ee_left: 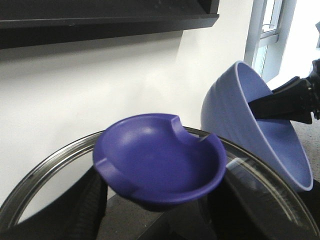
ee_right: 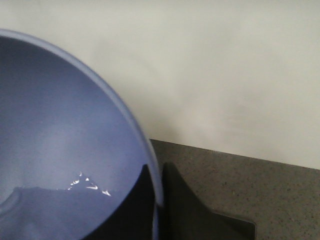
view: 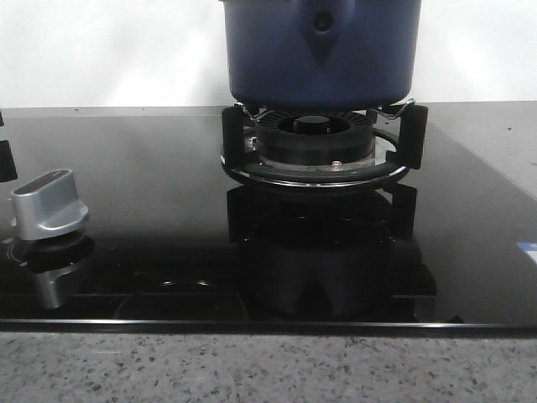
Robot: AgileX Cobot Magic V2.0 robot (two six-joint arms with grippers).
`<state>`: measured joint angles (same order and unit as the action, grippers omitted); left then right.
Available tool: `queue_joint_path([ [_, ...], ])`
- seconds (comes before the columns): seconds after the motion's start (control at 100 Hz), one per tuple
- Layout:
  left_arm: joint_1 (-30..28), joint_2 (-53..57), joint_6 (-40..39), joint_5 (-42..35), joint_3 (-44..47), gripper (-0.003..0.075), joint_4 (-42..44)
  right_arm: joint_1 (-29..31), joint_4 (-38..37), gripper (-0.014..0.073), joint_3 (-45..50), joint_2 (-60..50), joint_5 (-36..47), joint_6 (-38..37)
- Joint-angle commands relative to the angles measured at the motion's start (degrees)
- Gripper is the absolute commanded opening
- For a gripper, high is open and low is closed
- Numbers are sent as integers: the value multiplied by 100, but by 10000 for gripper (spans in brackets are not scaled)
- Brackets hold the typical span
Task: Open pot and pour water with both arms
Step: 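Tilt the bowl with the right gripper to pour into the pot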
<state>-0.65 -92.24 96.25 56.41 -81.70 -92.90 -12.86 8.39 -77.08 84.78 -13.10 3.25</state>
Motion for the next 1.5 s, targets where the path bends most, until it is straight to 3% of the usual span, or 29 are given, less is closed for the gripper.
queue_joint_path([
  [0.0, 1, 321, -52, 119, -229, 259, -587, 8, 3, -64, 108, -329, 1113, 22],
  [0.61, 1, 321, -52, 119, -229, 259, -587, -380, -233, -68, 1596, -329, 4428, 22],
  [1.14, 1, 321, -52, 119, -229, 259, -634, -380, -233, -68, 1609, -304, 4657, 22],
  [1.49, 1, 321, -52, 119, -229, 259, -634, -380, -233, -68, 2007, -56, 6529, 22],
])
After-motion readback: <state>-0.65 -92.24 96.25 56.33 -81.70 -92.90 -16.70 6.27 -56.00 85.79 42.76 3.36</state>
